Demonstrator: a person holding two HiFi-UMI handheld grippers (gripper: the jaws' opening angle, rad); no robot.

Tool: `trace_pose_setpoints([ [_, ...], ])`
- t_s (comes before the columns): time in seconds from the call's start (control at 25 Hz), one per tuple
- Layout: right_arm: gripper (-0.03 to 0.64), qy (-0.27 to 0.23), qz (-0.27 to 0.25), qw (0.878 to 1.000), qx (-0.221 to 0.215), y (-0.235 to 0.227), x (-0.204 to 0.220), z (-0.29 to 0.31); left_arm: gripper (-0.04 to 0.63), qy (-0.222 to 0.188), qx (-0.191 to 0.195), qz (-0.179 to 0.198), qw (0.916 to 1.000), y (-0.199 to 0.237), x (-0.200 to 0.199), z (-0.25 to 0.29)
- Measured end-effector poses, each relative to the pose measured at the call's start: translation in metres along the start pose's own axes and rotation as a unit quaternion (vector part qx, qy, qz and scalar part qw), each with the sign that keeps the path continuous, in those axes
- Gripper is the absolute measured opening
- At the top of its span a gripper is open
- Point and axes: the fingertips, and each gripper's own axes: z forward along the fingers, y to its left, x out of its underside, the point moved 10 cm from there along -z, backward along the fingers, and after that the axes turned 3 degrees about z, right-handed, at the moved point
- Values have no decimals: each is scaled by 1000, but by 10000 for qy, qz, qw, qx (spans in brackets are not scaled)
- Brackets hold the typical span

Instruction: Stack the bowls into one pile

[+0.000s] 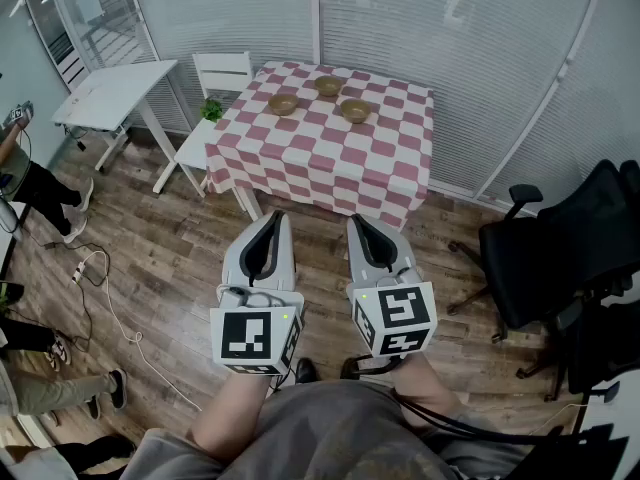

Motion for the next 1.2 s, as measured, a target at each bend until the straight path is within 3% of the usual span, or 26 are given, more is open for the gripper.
trace_pose_setpoints([
  [0.68, 26, 319, 182, 9988, -312, -52, 20, 18, 0, 260, -355, -36, 9990, -31, 18, 36],
  [0.92, 26, 421, 265, 9982, -320, -60, 29, 75, 0, 412, -402, -121, 9983, 1, 41, 74],
  [1.2, 26, 443, 239, 9984, -247, -60, 12, 182, 0, 420, -345, -240, 9982, 73, 55, 147],
])
